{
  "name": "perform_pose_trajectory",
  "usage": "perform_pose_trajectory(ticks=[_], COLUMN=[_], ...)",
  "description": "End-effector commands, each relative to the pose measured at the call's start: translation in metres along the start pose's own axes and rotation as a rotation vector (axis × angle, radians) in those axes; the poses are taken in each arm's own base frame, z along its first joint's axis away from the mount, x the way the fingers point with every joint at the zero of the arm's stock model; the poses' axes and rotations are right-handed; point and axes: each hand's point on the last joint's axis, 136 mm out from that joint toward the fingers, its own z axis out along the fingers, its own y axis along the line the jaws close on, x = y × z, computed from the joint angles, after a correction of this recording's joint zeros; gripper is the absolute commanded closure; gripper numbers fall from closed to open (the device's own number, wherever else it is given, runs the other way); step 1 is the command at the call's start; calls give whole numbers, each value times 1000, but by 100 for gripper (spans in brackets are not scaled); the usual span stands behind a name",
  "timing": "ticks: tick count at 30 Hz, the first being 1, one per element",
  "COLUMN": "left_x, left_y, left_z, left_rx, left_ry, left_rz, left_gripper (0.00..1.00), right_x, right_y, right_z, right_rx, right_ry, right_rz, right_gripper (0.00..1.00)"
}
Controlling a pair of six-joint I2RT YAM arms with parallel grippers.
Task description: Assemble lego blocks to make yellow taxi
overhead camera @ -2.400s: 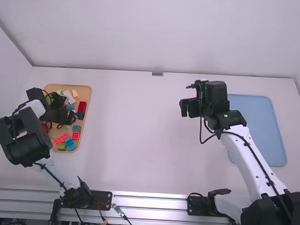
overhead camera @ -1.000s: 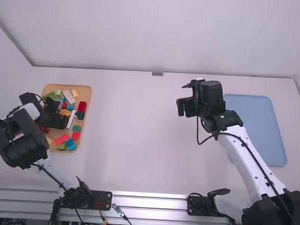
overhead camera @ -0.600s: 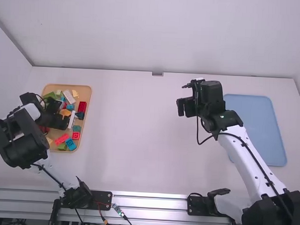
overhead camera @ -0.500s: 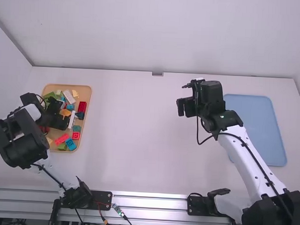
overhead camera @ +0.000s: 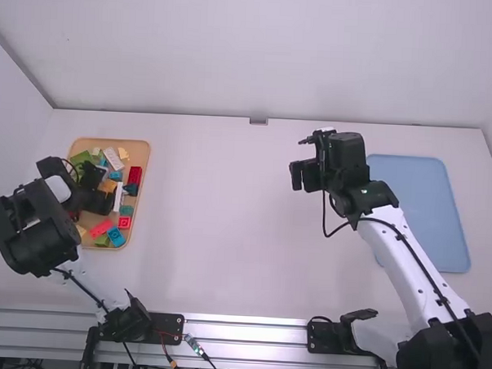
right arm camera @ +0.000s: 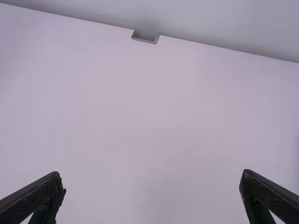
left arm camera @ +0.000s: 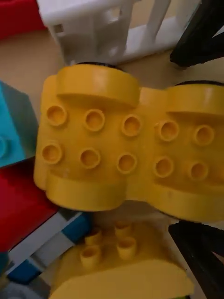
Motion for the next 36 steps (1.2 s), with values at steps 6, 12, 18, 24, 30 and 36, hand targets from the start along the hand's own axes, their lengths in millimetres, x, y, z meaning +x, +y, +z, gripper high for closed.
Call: perform_pose_trajectory(ticks=[6,12,18,24,30,36], left_x=[0,1,2,-1,-15,-18], left_y=[-11,-11,-13,-12,-1,22], left_z=[5,6,5,-2,-13,-25], left_rx=[42,40,48,68,57,-31], left_ry=[-9,-7,0,19,11,63], left_rz=[-9,-9,-15,-23,-74,-187], left_gripper=[16,27,33,41,52,50], right_x=[-14,-13,-12,-12,-11,-8], right_y=[0,0,0,0,0,0], right_z=[-5,-5,-5,-5,-5,-5], right_rx=[2,2,2,2,2,2], right_ry=[-31,-28,-25,-25,-20,-9], right_rz=[-1,-1,-1,-2,0,-3], right_gripper=[1,1,1,1,1,1])
